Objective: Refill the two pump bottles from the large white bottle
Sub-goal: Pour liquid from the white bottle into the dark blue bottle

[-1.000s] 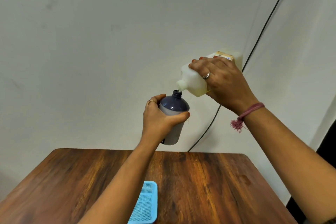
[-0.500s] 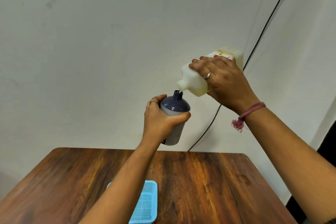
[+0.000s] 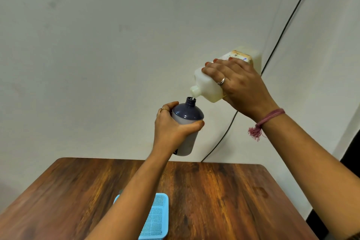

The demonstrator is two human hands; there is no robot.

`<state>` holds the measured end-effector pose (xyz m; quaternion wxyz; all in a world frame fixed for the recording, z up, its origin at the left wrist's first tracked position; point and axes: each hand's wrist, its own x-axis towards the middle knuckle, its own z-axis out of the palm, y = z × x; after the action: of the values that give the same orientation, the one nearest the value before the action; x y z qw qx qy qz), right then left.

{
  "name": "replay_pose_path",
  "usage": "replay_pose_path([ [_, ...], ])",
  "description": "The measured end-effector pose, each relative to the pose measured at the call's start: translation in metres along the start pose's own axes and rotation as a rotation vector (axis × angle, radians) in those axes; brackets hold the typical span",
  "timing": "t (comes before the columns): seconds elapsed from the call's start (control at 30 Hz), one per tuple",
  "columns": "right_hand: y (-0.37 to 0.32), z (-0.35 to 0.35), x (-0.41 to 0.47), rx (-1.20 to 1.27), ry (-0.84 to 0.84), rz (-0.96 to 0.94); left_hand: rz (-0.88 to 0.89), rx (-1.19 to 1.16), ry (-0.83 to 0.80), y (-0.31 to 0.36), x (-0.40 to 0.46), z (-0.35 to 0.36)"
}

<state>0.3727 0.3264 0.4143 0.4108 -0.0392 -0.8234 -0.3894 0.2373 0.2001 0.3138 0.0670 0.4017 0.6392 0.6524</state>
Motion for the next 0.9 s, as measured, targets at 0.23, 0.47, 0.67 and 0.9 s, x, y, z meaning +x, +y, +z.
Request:
replay_pose_path([
  [0.23, -0.0003, 0.0004, 0.0002, -0.037, 0.008, -0.034, 0.001, 0.002, -0.001, -0.0007, -0.0010, 0.0007],
  [0.47, 0.0003, -0.0012, 0.0016, -0.077, -0.002, -0.071, 0.003, 0.008, 0.001, -0.0017, -0.0014, 0.0012],
  [0.67, 0.0012, -0.0025, 0.0026, -0.090, -0.004, -0.091, 0.009, 0.020, -0.010, -0.0023, -0.0012, 0.0022],
  [0.9, 0.0019, -0.0032, 0.0039, -0.122, -0.001, -0.130, 0.009, 0.011, -0.009, -0.0021, -0.0020, 0.0026],
])
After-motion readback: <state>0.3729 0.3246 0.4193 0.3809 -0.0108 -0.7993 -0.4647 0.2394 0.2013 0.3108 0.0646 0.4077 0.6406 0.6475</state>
